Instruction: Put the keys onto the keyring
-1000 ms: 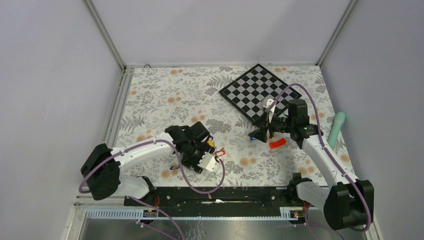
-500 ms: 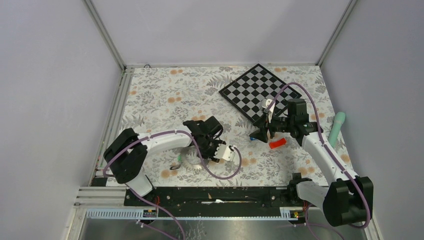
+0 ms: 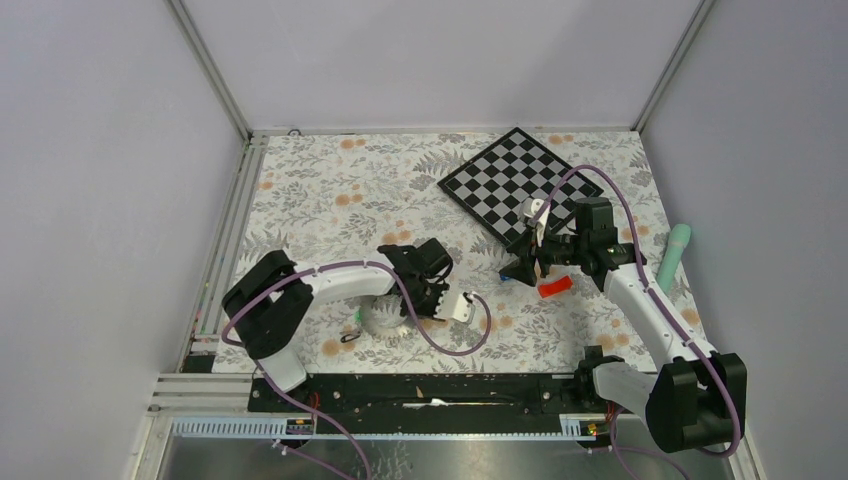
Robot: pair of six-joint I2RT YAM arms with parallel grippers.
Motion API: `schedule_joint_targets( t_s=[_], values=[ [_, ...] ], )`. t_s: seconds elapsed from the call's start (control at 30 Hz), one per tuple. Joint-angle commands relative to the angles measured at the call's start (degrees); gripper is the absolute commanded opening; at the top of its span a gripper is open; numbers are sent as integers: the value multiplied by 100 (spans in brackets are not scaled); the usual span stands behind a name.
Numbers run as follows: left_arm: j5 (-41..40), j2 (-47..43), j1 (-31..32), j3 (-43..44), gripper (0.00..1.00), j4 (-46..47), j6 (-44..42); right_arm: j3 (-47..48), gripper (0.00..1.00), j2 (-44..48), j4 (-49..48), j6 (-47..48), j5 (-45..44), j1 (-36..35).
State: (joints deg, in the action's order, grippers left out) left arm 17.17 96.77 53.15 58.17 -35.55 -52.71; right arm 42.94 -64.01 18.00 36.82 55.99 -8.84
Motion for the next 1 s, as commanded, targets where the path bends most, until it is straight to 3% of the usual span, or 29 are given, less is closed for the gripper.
schedule_joint_targets(
  t_s=[0.0,0.13,0.23,0.4,0.7,0.97],
  values=[
    [53,-75,-12,288,20,-12,60,210,66,73,21,98,76,27],
    [660,-250,-70,467,25,-733,-444,198,66,46,21,111,75,30],
    [786,-309,-197,617,37,-1130,-608,190,67,21,22,124,68,29],
    [1004,-465,-1037,807,50,-1199,-403,192,66,-31,24,141,53,29],
    [-115,60,-2354,1298,50,-1235,906,197,67,-190,32,131,35,32],
    [-28,391,-3213,1344,52,-1885,1447,189,67,-265,30,141,9,32]
  ],
)
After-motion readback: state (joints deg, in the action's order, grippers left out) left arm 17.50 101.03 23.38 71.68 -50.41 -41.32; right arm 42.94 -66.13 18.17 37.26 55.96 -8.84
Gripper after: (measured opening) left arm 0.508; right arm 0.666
